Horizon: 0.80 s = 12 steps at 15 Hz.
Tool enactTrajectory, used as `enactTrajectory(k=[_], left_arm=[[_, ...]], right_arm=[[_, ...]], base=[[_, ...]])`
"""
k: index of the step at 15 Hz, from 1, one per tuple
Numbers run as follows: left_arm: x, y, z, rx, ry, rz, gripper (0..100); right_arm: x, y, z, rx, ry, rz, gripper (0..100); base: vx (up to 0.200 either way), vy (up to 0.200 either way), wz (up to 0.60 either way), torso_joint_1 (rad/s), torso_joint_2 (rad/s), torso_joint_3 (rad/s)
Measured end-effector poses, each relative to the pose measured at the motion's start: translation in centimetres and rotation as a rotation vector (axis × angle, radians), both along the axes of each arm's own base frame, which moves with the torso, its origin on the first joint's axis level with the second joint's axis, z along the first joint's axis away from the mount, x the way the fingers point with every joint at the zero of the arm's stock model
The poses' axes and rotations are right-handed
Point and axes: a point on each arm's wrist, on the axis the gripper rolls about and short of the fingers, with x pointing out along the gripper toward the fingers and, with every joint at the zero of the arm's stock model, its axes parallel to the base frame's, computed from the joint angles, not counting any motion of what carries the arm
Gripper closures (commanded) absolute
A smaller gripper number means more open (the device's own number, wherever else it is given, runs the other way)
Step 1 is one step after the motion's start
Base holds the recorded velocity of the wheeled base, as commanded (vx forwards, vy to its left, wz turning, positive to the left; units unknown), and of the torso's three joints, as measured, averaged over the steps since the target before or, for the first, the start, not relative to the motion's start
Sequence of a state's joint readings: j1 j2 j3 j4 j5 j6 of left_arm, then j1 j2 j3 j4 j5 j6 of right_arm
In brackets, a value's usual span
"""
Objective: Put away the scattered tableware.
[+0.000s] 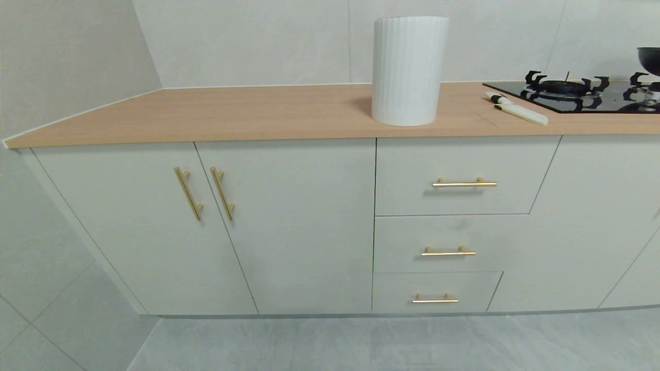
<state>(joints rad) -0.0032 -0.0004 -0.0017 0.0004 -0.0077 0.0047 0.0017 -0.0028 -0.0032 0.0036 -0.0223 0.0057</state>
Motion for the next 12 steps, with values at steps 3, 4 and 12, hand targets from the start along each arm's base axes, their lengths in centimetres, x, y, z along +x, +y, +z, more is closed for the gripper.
enactTrajectory(k=[3,4,12], left_arm=[[0.00,0.00,-0.01,0.000,0.001,0.000,0],[0.00,0.00,-0.01,0.000,0.001,0.000,0],[0.00,0.00,-0.01,0.000,0.001,0.000,0]], right_arm=[[0.00,0.00,-0.01,0.000,0.001,0.000,0],[0.00,0.00,-0.01,0.000,0.001,0.000,0],[0.00,0.00,-0.02,0.000,0.002,0.000,0]], base=[[0.200,0.000,0.00,0.007,0.00,0.002],[0.200,0.000,0.00,0.007,0.00,0.002],[0.200,0.000,0.00,0.002,0.00,0.001]])
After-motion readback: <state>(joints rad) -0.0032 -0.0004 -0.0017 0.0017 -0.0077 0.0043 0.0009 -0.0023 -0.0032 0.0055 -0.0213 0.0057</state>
